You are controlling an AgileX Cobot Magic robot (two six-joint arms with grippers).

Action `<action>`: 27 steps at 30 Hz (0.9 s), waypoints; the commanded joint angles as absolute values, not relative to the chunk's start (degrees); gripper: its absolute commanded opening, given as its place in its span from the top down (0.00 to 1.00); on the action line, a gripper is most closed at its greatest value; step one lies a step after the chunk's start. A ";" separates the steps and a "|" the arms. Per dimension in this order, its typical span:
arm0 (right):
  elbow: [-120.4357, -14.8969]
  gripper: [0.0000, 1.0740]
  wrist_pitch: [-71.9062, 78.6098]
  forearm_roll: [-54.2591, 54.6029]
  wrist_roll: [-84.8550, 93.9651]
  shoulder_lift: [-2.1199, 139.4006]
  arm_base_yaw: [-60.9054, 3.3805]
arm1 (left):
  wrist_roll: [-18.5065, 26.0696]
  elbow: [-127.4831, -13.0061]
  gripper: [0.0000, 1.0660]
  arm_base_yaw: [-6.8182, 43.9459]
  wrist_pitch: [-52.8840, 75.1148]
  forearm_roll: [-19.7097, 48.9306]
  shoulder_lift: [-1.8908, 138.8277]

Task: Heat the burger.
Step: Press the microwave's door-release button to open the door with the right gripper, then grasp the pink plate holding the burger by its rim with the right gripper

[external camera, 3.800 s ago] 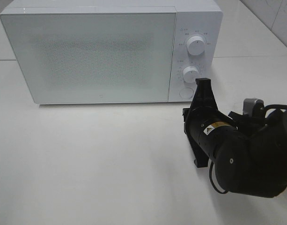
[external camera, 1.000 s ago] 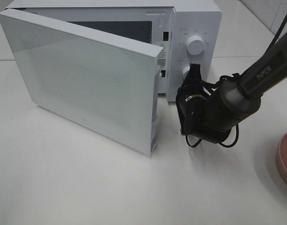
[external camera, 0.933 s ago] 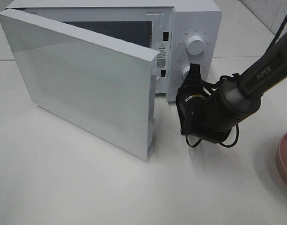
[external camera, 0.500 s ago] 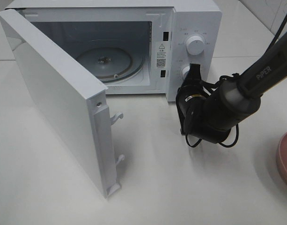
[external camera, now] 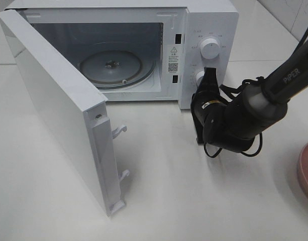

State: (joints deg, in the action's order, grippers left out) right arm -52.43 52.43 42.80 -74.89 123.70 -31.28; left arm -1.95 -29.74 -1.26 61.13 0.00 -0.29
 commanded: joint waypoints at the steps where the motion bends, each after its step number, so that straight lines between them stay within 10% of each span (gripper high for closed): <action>1: -52.31 1.00 57.07 35.98 -75.63 119.92 -30.37 | -2.06 -29.56 0.08 -1.20 61.31 0.00 -0.63; 27: -36.55 1.00 36.67 28.53 -61.59 104.62 -30.19 | -2.06 -29.56 0.08 -1.20 61.31 0.00 -0.63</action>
